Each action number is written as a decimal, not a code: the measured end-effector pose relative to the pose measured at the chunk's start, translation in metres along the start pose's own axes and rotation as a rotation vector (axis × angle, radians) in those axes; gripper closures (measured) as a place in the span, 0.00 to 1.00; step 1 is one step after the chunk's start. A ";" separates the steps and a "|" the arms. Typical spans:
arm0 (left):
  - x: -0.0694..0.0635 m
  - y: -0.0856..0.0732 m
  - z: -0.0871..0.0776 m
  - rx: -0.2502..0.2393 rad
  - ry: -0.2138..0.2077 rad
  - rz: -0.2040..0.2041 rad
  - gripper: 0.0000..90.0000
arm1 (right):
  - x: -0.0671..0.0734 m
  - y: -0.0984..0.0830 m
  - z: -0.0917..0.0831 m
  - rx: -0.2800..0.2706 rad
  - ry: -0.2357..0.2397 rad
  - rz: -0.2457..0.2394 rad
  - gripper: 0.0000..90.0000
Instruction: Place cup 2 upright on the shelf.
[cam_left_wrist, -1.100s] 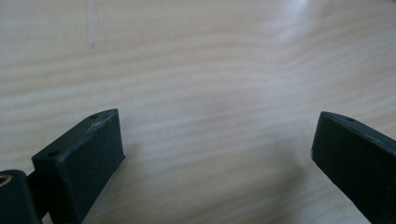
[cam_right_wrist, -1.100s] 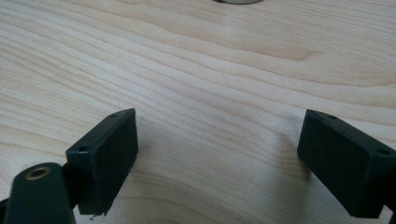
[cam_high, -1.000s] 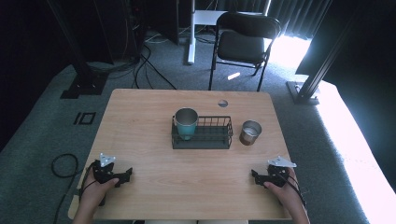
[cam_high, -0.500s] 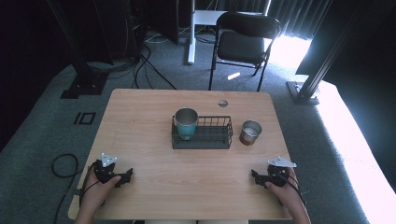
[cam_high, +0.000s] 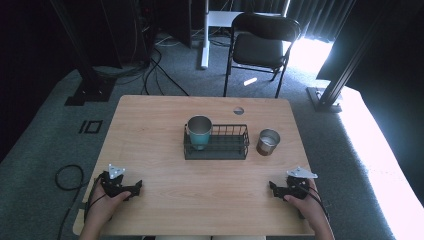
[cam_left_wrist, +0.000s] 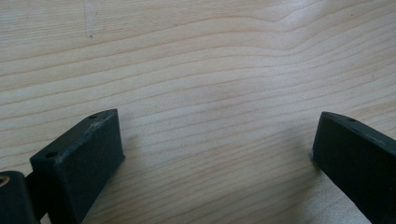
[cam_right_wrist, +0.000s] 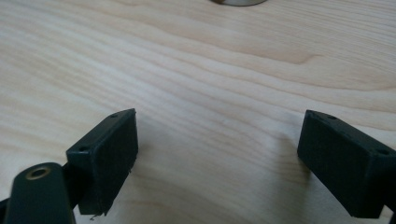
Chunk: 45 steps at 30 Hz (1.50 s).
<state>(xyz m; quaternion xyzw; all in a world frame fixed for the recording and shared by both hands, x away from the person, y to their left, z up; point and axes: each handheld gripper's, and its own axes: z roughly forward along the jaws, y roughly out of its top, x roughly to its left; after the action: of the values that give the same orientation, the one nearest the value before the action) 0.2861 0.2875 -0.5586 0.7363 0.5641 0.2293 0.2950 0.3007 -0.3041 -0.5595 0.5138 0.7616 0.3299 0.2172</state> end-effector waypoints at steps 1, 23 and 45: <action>0.000 0.000 0.000 0.000 0.000 -0.001 0.03 | 0.000 0.001 0.001 -0.002 -0.004 0.005 0.13; 0.000 0.000 0.000 0.001 0.000 -0.001 0.03 | -0.004 0.029 0.018 -0.046 -0.028 0.042 0.13; -0.004 0.001 0.001 0.001 0.006 -0.006 0.03 | -0.007 0.062 0.038 -0.123 -0.046 0.058 0.13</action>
<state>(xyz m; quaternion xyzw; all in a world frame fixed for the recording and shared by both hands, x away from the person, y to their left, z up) 0.2860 0.2838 -0.5586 0.7340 0.5676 0.2302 0.2934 0.3685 -0.2845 -0.5413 0.5286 0.7197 0.3703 0.2559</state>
